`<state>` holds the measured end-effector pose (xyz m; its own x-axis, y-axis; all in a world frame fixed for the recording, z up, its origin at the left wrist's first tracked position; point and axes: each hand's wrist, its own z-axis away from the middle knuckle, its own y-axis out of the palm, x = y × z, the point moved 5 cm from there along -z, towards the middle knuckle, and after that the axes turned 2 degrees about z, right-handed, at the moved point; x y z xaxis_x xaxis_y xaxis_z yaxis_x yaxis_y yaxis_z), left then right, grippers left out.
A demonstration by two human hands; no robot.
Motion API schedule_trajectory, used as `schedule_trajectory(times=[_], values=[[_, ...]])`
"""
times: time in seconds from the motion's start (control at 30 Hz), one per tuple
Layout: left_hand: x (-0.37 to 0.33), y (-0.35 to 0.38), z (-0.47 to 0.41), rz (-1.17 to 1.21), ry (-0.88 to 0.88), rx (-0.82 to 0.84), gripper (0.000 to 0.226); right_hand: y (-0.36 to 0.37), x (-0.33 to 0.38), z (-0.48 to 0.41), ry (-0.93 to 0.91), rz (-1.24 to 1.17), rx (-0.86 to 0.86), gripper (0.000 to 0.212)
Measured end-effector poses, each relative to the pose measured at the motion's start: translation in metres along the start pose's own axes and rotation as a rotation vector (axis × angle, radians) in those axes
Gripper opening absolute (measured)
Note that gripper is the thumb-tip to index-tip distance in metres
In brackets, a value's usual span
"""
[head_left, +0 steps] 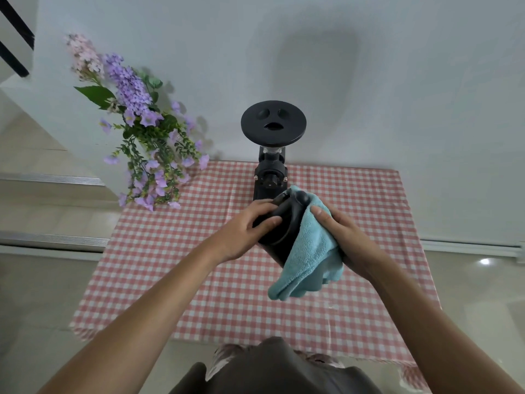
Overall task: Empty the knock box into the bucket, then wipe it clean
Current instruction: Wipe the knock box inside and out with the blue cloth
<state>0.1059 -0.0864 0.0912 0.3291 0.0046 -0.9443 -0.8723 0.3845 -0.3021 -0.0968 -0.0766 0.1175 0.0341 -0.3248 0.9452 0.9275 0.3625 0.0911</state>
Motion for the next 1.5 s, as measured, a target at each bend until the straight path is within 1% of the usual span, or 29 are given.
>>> schedule_trajectory(times=[0.1,0.17,0.23,0.3,0.33,0.4,0.47,0.5,0.57,0.63,0.73,0.8,0.87,0.93,0.97,1.03,1.1,1.17,1.23,1.27,1.3,1.37,1.43,1.5], values=[[0.003,-0.008,0.002,0.045,-0.043,-0.068,0.049,0.004,-0.007,0.006,0.096,-0.143,0.0,0.039],[0.001,-0.01,0.003,0.051,-0.091,-0.077,0.043,0.008,-0.009,0.01,0.086,-0.137,-0.014,0.034],[-0.002,-0.008,0.001,0.019,-0.14,-0.125,0.03,0.012,-0.01,0.009,0.009,0.029,-0.093,0.036],[-0.005,-0.002,-0.001,0.001,-0.189,-0.219,0.022,0.019,-0.014,0.008,-0.082,0.25,-0.228,0.049],[-0.005,0.002,-0.002,0.005,-0.23,-0.26,0.022,0.025,-0.016,0.007,-0.126,0.333,-0.291,0.056],[-0.001,0.012,-0.004,0.016,-0.36,-0.295,0.033,0.041,-0.022,0.008,-0.244,0.55,-0.397,0.064],[0.004,0.02,-0.007,0.142,-0.54,-0.276,0.049,0.052,-0.027,0.01,-0.421,0.886,-0.475,0.064],[0.006,0.023,-0.007,0.237,-0.624,-0.252,0.053,0.055,-0.031,0.01,-0.503,1.01,-0.496,0.063],[0.009,0.025,-0.006,0.389,-0.728,-0.182,0.054,0.052,-0.04,0.009,-0.601,1.119,-0.499,0.062],[0.012,0.024,-0.003,0.431,-0.758,-0.11,0.051,0.048,-0.046,0.01,-0.641,1.152,-0.465,0.065],[0.015,0.022,-0.001,0.377,-0.727,-0.043,0.055,0.044,-0.043,0.017,-0.626,1.139,-0.432,0.063],[0.011,0.02,-0.002,0.315,-0.659,-0.061,0.05,0.038,-0.036,0.019,-0.534,1.068,-0.433,0.069],[0.006,0.015,-0.002,0.185,-0.554,-0.079,0.041,0.031,-0.027,0.014,-0.375,0.893,-0.407,0.076],[0.003,0.007,-0.002,-0.01,-0.407,-0.067,0.038,0.021,-0.018,0.007,-0.229,0.699,-0.345,0.073],[0.003,0.003,-0.002,-0.07,-0.339,-0.052,0.039,0.016,-0.013,0.005,-0.168,0.603,-0.301,0.069],[0.003,0.0,0.001,-0.059,-0.239,-0.008,0.045,0.006,-0.006,0.002,-0.07,0.365,-0.172,0.054],[0.0,-0.001,0.007,-0.012,-0.178,0.046,0.043,0.003,-0.003,0.005,0.029,0.136,0.003,0.04],[0.002,-0.003,0.008,0.016,-0.147,0.079,0.035,0.002,-0.002,0.01,0.096,-0.006,0.103,0.039],[0.003,-0.005,0.006,0.069,-0.143,0.08,0.03,0.004,-0.005,0.011,0.075,-0.047,0.114,0.039],[0.003,-0.007,0.005,0.085,-0.13,0.036,0.027,0.006,-0.006,0.011,0.045,-0.047,0.097,0.039],[0.003,-0.007,0.003,0.114,-0.121,-0.046,0.022,0.009,-0.008,0.011,0.007,-0.029,0.065,0.041],[0.0,-0.006,0.003,0.244,-0.121,-0.261,0.011,0.016,-0.012,0.01,-0.072,0.017,-0.044,0.05],[0.005,0.001,0.005,0.4,-0.223,-0.458,0.026,0.024,-0.016,0.009,-0.142,0.072,-0.143,0.059],[0.014,0.012,0.005,0.544,-0.333,-0.513,0.039,0.03,-0.022,0.008,-0.178,0.158,-0.199,0.063]])
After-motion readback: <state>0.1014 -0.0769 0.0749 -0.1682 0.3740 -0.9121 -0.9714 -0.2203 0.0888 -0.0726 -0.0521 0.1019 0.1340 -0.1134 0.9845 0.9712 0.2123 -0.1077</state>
